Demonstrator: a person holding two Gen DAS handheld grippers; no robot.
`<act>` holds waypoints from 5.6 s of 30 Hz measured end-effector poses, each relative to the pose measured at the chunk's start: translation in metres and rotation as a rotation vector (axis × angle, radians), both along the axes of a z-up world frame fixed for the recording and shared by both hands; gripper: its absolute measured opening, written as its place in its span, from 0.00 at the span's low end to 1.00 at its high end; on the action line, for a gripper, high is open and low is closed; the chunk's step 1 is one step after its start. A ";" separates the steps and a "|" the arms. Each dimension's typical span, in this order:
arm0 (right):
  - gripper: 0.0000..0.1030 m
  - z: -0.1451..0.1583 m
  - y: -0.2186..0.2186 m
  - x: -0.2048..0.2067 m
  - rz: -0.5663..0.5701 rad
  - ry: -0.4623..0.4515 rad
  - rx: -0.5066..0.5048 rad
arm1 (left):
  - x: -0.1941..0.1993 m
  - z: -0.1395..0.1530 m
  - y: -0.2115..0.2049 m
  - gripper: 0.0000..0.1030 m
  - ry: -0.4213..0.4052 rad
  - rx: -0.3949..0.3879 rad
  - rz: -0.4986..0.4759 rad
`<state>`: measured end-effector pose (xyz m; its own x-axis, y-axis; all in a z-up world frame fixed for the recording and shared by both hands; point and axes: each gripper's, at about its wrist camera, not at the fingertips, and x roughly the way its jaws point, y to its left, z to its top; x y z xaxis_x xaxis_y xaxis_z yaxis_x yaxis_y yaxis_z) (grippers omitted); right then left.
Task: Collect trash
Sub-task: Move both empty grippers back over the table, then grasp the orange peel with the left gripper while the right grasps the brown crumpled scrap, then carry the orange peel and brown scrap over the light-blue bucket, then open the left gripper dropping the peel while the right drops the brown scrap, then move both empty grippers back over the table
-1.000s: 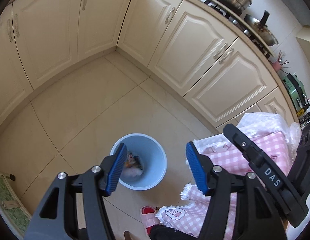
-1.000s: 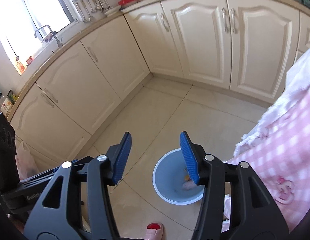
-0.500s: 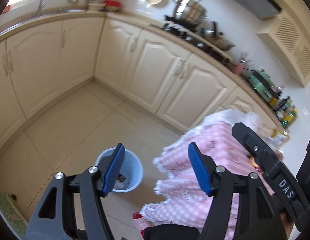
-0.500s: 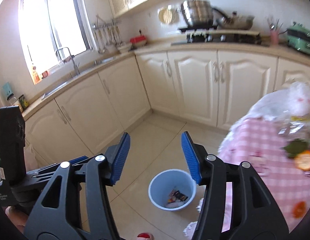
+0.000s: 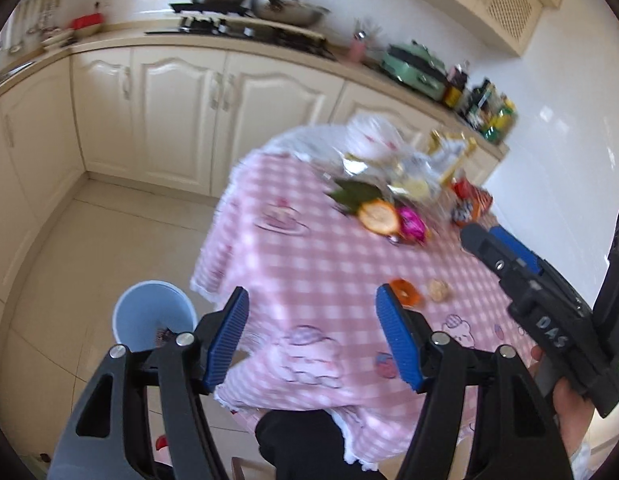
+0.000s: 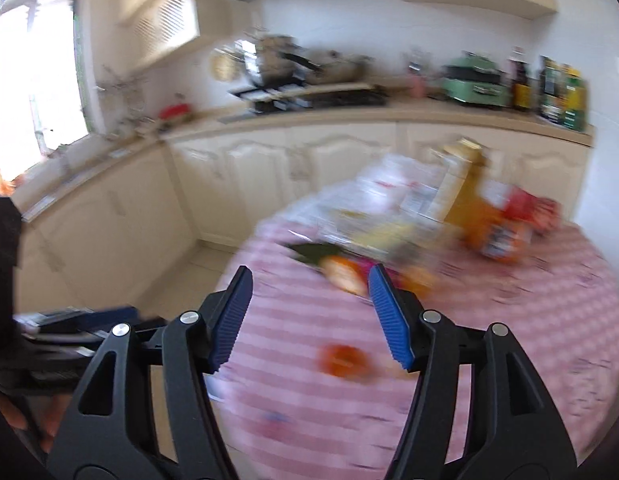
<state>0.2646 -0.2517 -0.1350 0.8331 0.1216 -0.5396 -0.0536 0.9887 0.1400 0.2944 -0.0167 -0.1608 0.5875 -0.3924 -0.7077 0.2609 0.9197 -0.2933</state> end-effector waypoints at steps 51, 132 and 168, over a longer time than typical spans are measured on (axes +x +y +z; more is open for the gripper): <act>0.31 -0.047 -0.038 0.009 0.095 0.232 0.043 | 0.032 -0.048 -0.103 0.35 0.006 0.143 -0.175; 0.51 -0.091 0.287 0.150 0.472 0.227 0.081 | 0.076 -0.087 0.263 0.61 0.145 0.007 0.534; 0.61 -0.048 -0.077 0.031 -0.069 0.101 0.137 | 0.086 -0.027 -0.097 0.65 0.080 0.004 -0.040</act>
<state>0.2958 -0.3286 -0.1829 0.7845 0.1441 -0.6032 0.0348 0.9609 0.2748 0.3801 -0.1139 -0.1875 0.5134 -0.4117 -0.7530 0.2733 0.9102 -0.3113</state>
